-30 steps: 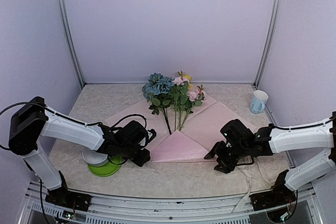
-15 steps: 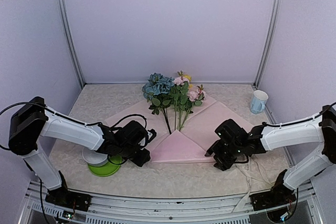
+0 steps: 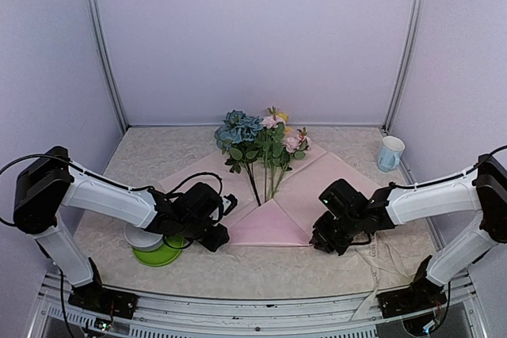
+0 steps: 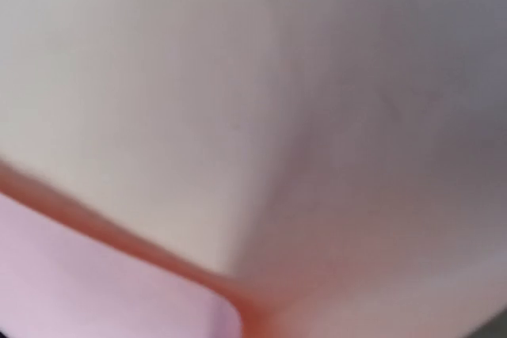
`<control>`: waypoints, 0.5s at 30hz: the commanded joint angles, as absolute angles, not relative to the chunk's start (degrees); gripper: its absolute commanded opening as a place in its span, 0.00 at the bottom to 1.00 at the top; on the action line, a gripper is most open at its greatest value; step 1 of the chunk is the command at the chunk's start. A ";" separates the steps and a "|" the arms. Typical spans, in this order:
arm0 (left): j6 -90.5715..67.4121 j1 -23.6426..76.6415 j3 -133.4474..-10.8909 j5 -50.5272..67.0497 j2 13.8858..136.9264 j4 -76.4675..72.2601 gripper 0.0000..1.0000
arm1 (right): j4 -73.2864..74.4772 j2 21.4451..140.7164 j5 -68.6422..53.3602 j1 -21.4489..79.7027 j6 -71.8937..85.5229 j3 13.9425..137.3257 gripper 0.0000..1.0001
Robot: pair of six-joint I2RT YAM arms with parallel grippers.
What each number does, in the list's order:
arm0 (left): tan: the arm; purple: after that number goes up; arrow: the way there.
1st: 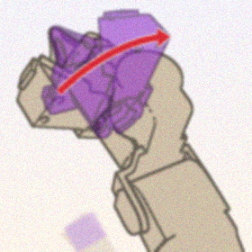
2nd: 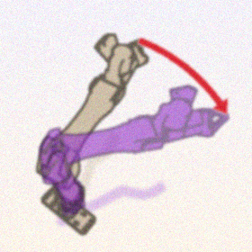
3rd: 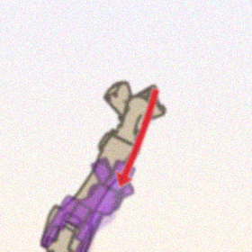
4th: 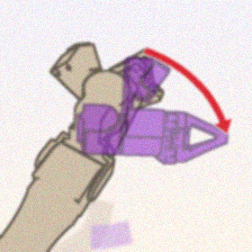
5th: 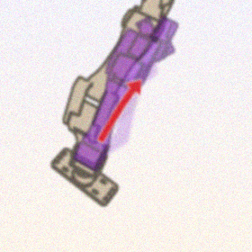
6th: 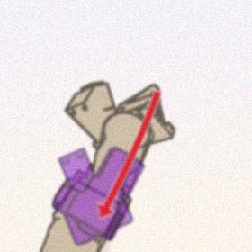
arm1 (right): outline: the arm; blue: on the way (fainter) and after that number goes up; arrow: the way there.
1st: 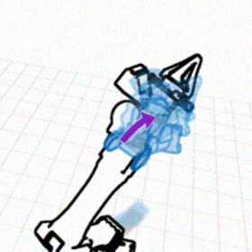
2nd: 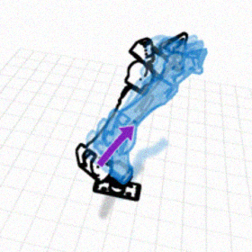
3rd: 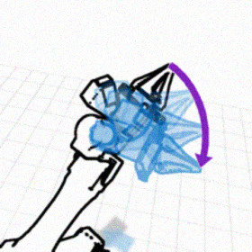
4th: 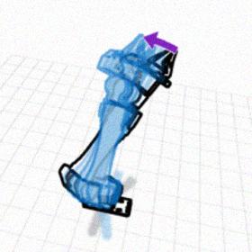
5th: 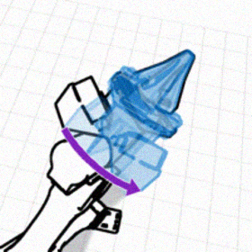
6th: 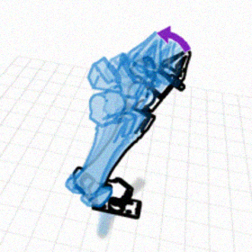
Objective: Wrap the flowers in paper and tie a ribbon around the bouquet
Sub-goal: Pick up the one-fourth-folded wrapping paper from the center of the board.
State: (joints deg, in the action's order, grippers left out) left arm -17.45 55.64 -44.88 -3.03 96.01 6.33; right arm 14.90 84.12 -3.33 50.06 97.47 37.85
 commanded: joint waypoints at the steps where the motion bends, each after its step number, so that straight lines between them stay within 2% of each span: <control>1: -16.73 55.55 -43.13 0.16 98.61 7.98 0.24 | 16.34 83.51 -0.87 49.72 95.76 37.39 0.09; 4: -16.67 55.55 -43.11 0.05 98.10 8.02 0.24 | 16.38 83.65 -0.33 49.74 94.21 37.77 0.01; 9: -15.31 55.62 -44.46 -0.50 95.01 8.56 0.25 | 16.90 83.74 -0.10 49.67 91.53 39.12 0.00; 15: -13.11 57.13 -52.17 -2.02 90.51 12.19 0.35 | 21.90 84.72 2.80 49.82 86.29 43.66 0.00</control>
